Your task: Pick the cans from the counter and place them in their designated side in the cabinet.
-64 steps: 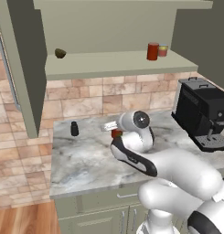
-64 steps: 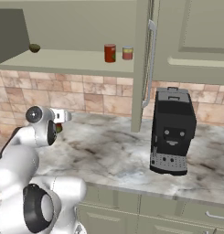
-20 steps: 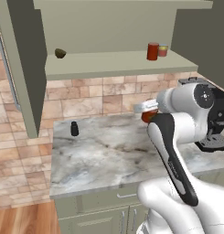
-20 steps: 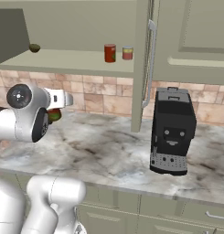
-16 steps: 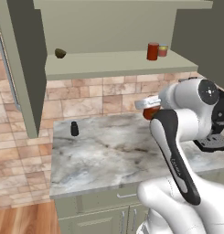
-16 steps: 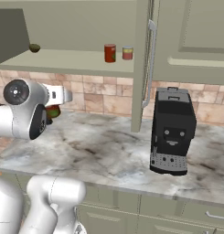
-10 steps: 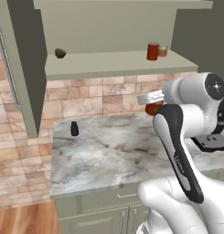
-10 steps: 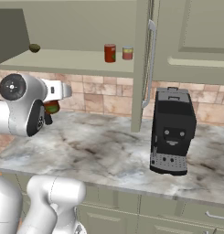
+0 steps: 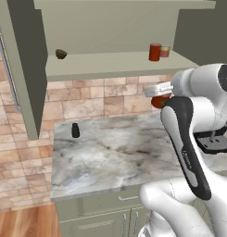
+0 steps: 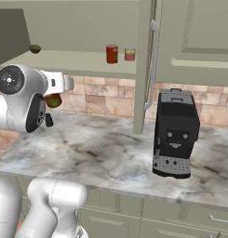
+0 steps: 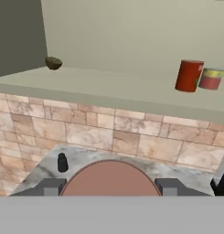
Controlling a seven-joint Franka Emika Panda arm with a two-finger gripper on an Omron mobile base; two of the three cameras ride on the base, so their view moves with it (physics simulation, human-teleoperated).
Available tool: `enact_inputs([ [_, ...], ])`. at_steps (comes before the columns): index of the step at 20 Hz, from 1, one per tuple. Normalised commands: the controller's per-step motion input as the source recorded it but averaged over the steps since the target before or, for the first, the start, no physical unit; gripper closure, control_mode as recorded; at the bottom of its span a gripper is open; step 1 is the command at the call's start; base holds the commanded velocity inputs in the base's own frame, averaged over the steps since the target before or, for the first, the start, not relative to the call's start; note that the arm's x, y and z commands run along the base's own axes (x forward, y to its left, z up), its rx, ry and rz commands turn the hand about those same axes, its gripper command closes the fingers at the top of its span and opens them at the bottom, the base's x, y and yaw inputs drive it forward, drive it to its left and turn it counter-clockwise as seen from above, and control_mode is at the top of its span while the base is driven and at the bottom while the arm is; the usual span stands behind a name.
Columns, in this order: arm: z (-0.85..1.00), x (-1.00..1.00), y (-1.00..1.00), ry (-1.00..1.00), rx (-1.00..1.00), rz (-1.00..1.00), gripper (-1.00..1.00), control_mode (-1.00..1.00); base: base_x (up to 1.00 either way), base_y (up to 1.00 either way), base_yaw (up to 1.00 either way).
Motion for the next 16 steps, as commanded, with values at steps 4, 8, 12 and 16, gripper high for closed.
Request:
enact_inputs([
  [4, 0.25, 0.0, -0.08, -0.04, 0.0, 0.0, 1.0, -1.0, 0.0, 0.0, 0.0],
  [8, 0.22, 0.02, -0.05, -0.04, 0.0, 0.0, 1.0, -1.0, 0.0, 0.0, 0.0],
  [12, 0.22, 0.12, -0.02, -0.04, 0.0, 0.0, 1.0, -1.0, 0.0, 0.0, 0.0],
  [16, 0.15, 0.25, -0.02, -0.04, 0.0, 0.0, 1.0, -1.0, 0.0, 0.0, 0.0],
])
